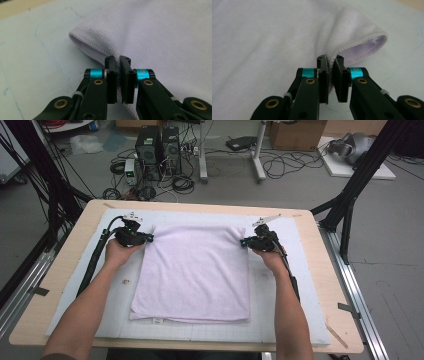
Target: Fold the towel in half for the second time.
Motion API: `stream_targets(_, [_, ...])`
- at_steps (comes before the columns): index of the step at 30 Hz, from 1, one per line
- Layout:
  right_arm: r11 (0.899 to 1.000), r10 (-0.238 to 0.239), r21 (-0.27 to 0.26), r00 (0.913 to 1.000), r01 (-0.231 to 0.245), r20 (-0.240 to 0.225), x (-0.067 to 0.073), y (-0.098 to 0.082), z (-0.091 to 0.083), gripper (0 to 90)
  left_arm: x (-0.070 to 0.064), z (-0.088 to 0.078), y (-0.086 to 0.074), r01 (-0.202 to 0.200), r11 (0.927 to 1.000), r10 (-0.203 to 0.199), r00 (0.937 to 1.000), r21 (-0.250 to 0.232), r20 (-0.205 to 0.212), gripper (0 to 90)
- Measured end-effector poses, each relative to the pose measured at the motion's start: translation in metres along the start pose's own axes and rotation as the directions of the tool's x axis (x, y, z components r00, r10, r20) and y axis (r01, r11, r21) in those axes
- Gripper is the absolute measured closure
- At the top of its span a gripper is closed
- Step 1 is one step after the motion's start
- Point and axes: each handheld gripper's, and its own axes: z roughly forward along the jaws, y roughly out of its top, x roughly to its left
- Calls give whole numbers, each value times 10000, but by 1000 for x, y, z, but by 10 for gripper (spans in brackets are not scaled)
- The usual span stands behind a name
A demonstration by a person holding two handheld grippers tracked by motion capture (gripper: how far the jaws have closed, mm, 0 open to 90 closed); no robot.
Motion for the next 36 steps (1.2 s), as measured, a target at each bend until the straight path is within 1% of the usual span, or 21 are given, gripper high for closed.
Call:
stream_targets(2, [9996,-165,-210,9998,163,-82,4,4,-10,840,-6,-10,3,-264,9994,262,9996,-210,-67,849])
stream_targets(4, [9988,-432,-256,9989,427,-175,11,7,-20,840,-11,-23,1,-498,9974,496,9988,-524,-36,849])
stream_targets(5, [9986,-441,-314,9985,430,-326,15,8,-26,840,-15,-32,-2,-601,9961,603,9982,-644,11,849])
stream_targets(6, [9978,-417,-546,9974,384,-593,19,7,-34,840,-17,-37,-5,-569,9956,574,9983,-744,48,849])
stream_targets(7, [9974,-395,-633,9966,349,-729,22,6,-38,840,-21,-45,-12,-504,9951,527,9983,-853,255,849])
stream_targets(8, [9978,-335,-608,9950,278,-938,29,3,-44,840,-24,-50,-16,-476,9943,508,9982,-956,317,849])
stream_targets(10, [9976,-399,-605,9923,329,-1173,39,-4,-49,840,-33,-61,-30,-593,9938,642,9967,-940,494,849])
stream_targets(12, [9983,-531,-317,9895,493,-1346,51,-18,-51,840,-41,-71,-45,-490,9938,572,9950,-994,814,849])
stream_targets(16, [9996,-265,55,9854,278,-1682,69,-51,-48,827,-56,-75,-75,-609,9970,661,9907,-475,1187,839])
stream_targets(18, [9982,-168,545,9839,269,-1780,72,-61,-44,763,-59,-74,-85,-616,9980,630,9902,-152,1246,812])
stream_targets(19, [9990,-148,380,9833,220,-1812,73,-65,-45,712,-58,-74,-88,-588,9983,588,9903,-31,1259,782])
stream_targets(20, [9993,-101,339,9822,168,-1877,72,-67,-46,648,-57,-75,-89,-538,9984,509,9906,194,1273,721])
stream_targets(21, [9992,-106,352,9846,170,-1747,71,-67,-50,596,-55,-76,-89,-538,9982,502,9910,259,1239,646])
stream_targets(24, [9999,-56,-156,9875,32,-1578,68,-62,-60,503,-51,-82,-83,-417,9991,406,9923,67,1169,529])
stream_targets(27, [9998,-16,-201,9915,-11,-1301,63,-52,-63,463,-46,-84,-69,-205,9995,231,9933,-241,1134,462])
stream_targets(28, [9993,30,-363,9923,-75,-1236,62,-48,-62,462,-44,-83,-64,-165,9995,193,9936,-261,1117,450])
stream_targets(31, [9992,-42,-406,9942,-2,-1078,58,-34,-54,428,-38,-74,-53,32,9992,5,9957,-392,930,427])
stream_targets(33, [9997,-28,-260,9940,-1,-1095,54,-26,-44,408,-31,-63,-49,357,9988,-331,9965,-323,763,401])
stream_targets(34, [9999,-17,-106,9940,6,-1089,51,-23,-38,401,-29,-59,-49,438,9984,-409,9960,-357,795,395])
stream_targets(35, [10000,54,-16,9937,-56,-1121,48,-21,-34,398,-25,-50,-48,634,9979,-619,9940,-144,902,394])
stream_targets(36, [9996,272,15,9919,-272,-1239,45,-20,-28,397,-24,-45,-47,793,9968,-788,9920,-17,991,386])
